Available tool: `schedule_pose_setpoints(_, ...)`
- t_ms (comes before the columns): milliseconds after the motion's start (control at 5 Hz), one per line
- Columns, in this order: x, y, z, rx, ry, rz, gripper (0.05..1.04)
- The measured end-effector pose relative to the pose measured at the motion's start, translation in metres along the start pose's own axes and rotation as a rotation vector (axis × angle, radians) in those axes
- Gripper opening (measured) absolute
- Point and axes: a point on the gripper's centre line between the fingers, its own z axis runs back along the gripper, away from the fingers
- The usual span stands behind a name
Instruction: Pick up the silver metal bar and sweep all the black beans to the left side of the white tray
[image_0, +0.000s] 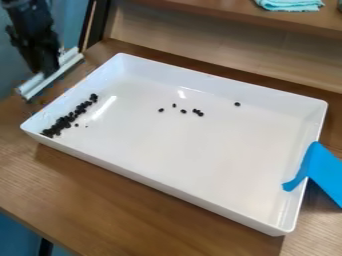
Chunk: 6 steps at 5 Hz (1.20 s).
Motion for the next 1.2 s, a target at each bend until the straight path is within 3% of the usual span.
schedule_pose_setpoints(200, 0.017, -0.028, 0.017, -0.052, 0.029, -0.004, 0.339)
schedule_pose_setpoints(400, 0.027, -0.079, 0.022, -0.082, 0.062, -0.012, 0.338)
schedule_pose_setpoints(600, 0.03, -0.129, 0.016, -0.081, 0.066, -0.017, 0.338)
schedule_pose_setpoints(800, 0.028, -0.18, -0.009, -0.049, 0.076, -0.033, 0.338)
schedule_pose_setpoints(1000, 0.028, -0.233, -0.019, -0.014, 0.056, -0.039, 0.338)
schedule_pose_setpoints(1200, 0.03, -0.277, -0.037, 0.01, 0.082, -0.029, 0.338)
